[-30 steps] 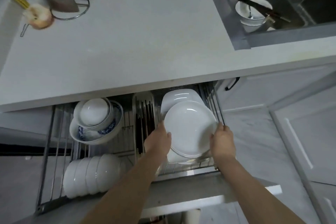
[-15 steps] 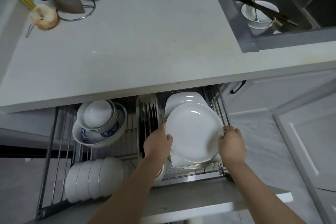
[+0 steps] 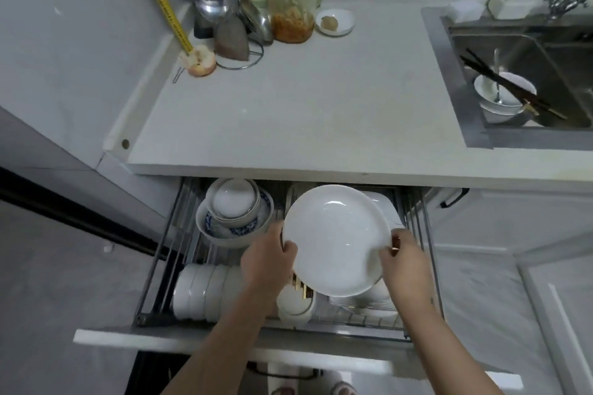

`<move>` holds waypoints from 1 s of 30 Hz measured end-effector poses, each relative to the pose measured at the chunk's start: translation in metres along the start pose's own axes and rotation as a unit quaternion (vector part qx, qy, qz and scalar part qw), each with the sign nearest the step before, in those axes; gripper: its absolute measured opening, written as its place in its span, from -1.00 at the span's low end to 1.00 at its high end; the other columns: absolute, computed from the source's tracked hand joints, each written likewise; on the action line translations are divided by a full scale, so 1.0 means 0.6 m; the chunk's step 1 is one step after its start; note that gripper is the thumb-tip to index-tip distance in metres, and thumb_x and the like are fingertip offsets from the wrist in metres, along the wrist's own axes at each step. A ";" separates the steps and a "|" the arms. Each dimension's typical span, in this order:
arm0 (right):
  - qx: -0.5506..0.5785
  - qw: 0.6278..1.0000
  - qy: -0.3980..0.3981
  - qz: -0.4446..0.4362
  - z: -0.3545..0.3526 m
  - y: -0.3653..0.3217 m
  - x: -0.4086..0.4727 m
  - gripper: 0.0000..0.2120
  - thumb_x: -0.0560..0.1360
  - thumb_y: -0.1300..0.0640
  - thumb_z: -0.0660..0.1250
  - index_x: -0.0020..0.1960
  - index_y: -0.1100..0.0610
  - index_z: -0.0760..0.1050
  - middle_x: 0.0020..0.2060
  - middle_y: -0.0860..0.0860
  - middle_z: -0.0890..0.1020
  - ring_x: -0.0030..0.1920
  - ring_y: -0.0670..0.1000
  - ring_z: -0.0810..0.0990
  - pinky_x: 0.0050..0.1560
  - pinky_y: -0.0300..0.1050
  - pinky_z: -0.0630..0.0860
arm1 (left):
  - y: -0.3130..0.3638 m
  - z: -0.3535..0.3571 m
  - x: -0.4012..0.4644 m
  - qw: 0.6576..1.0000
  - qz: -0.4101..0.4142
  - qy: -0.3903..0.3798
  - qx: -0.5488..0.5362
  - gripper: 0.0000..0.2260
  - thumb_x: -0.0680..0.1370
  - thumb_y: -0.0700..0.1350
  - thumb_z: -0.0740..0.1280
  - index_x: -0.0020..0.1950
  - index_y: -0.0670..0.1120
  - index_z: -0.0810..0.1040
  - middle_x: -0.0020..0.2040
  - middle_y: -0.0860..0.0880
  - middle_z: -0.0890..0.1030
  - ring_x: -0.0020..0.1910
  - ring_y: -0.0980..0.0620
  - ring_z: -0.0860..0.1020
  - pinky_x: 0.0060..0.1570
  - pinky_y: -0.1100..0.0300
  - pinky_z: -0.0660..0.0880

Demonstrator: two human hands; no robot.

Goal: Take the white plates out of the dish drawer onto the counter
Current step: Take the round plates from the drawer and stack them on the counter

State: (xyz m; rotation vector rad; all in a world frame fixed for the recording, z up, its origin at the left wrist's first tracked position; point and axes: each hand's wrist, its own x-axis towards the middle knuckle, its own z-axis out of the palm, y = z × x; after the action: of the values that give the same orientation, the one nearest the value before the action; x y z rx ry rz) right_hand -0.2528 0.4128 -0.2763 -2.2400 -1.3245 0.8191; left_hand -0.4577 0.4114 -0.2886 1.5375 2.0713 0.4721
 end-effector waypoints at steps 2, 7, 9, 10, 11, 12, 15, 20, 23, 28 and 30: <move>0.015 1.000 -0.008 -0.025 0.002 -0.027 -0.003 -0.76 0.47 0.29 0.22 0.11 0.14 0.47 -0.16 0.08 0.62 -0.14 0.16 0.56 -0.16 -0.01 0.53 | -0.008 -0.030 0.002 1.000 0.000 0.026 -0.012 -0.79 0.51 -0.10 0.26 0.13 0.01 0.49 -0.36 0.13 0.47 -0.40 0.20 0.43 -0.44 0.30 0.27; 0.057 0.995 -0.024 -0.077 0.010 -0.108 0.003 -0.79 0.46 0.25 0.22 0.07 0.10 0.49 -0.22 0.01 0.61 -0.19 0.10 0.57 -0.23 -0.02 0.51 | -0.027 -0.102 0.035 0.996 -0.008 0.084 -0.007 -0.72 0.50 -0.12 0.26 0.21 0.02 0.46 -0.44 0.12 0.41 -0.48 0.20 0.39 -0.49 0.27 0.30; 0.072 0.992 -0.029 -0.101 0.016 -0.146 0.014 -0.78 0.45 0.25 0.22 0.07 0.10 0.50 -0.21 0.01 0.62 -0.16 0.10 0.56 -0.21 0.00 0.50 | -0.034 -0.130 0.057 0.996 -0.009 0.091 0.001 -0.73 0.50 -0.11 0.25 0.20 -0.02 0.45 -0.36 0.09 0.47 -0.42 0.14 0.44 -0.43 0.24 0.38; 0.076 0.990 -0.030 -0.112 0.019 -0.165 0.021 -0.77 0.45 0.25 0.23 0.08 0.11 0.50 -0.20 0.02 0.61 -0.15 0.10 0.56 -0.22 -0.02 0.48 | -0.038 -0.144 0.070 0.996 -0.010 0.092 0.006 -0.72 0.50 -0.10 0.24 0.21 -0.02 0.44 -0.30 0.06 0.51 -0.35 0.10 0.49 -0.37 0.22 0.42; 0.077 0.989 -0.031 -0.122 0.023 -0.185 0.029 -0.76 0.45 0.24 0.23 0.09 0.11 0.50 -0.20 0.02 0.61 -0.15 0.10 0.55 -0.23 -0.04 0.46 | -0.041 -0.158 0.082 0.995 -0.009 0.095 0.013 -0.72 0.50 -0.09 0.23 0.22 -0.03 0.44 -0.22 0.03 0.56 -0.28 0.07 0.52 -0.31 0.19 0.45; 0.076 0.988 -0.032 -0.133 0.026 -0.205 0.036 -0.76 0.45 0.24 0.23 0.11 0.11 0.50 -0.20 0.03 0.61 -0.15 0.11 0.55 -0.22 -0.06 0.45 | -0.043 -0.172 0.095 0.995 -0.008 0.102 0.019 -0.72 0.51 -0.08 0.23 0.22 -0.04 0.44 -0.16 0.01 0.58 -0.23 0.04 0.53 -0.26 0.17 0.45; 0.077 0.983 -0.031 -0.162 0.041 -0.264 0.056 -0.72 0.46 0.23 0.23 0.16 0.12 0.49 -0.16 0.03 0.61 -0.11 0.10 0.54 -0.15 -0.04 0.48 | -0.051 -0.211 0.140 0.992 -0.015 0.122 0.026 -0.72 0.52 -0.06 0.21 0.23 -0.04 0.42 -0.09 -0.01 0.60 -0.19 0.01 0.51 -0.24 0.17 0.41; 0.097 0.978 -0.044 -0.181 0.080 -0.351 0.091 -0.71 0.46 0.24 0.22 0.16 0.16 0.49 -0.10 0.12 0.65 -0.13 0.19 0.61 -0.08 0.09 0.59 | -0.068 -0.264 0.226 0.991 -0.041 0.117 0.045 -0.76 0.56 -0.06 0.17 0.21 -0.07 0.39 -0.09 -0.03 0.58 -0.14 -0.03 0.53 -0.19 0.08 0.48; 0.096 0.977 -0.053 -0.182 0.113 -0.388 0.111 -0.74 0.46 0.24 0.24 0.14 0.19 0.50 -0.11 0.14 0.65 -0.13 0.19 0.61 -0.07 0.04 0.56 | -0.084 -0.290 0.277 0.989 -0.058 0.131 0.045 -0.77 0.55 -0.08 0.18 0.19 -0.06 0.41 -0.14 -0.01 0.55 -0.15 -0.03 0.51 -0.20 0.09 0.45; 0.101 0.977 -0.063 -0.179 0.166 -0.436 0.137 -0.76 0.46 0.22 0.26 0.11 0.18 0.51 -0.12 0.12 0.66 -0.09 0.18 0.61 -0.10 -0.01 0.50 | -0.114 -0.323 0.342 0.983 -0.080 0.154 0.066 -0.78 0.56 -0.06 0.19 0.19 -0.05 0.43 -0.16 -0.01 0.54 -0.15 -0.05 0.53 -0.21 0.11 0.44; 0.104 0.976 -0.065 -0.182 0.183 -0.453 0.146 -0.75 0.46 0.21 0.26 0.13 0.17 0.51 -0.12 0.10 0.66 -0.10 0.17 0.60 -0.13 -0.04 0.48 | -0.126 -0.330 0.358 0.980 -0.082 0.164 0.075 -0.79 0.56 -0.05 0.19 0.18 -0.04 0.44 -0.13 0.00 0.55 -0.15 -0.02 0.51 -0.21 0.12 0.42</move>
State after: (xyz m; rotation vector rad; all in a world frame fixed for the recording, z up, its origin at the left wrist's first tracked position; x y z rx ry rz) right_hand -0.4678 0.6216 -0.2165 -1.7396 -1.5681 0.9285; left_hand -0.6817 0.5990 -0.2128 1.4313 2.5152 0.5483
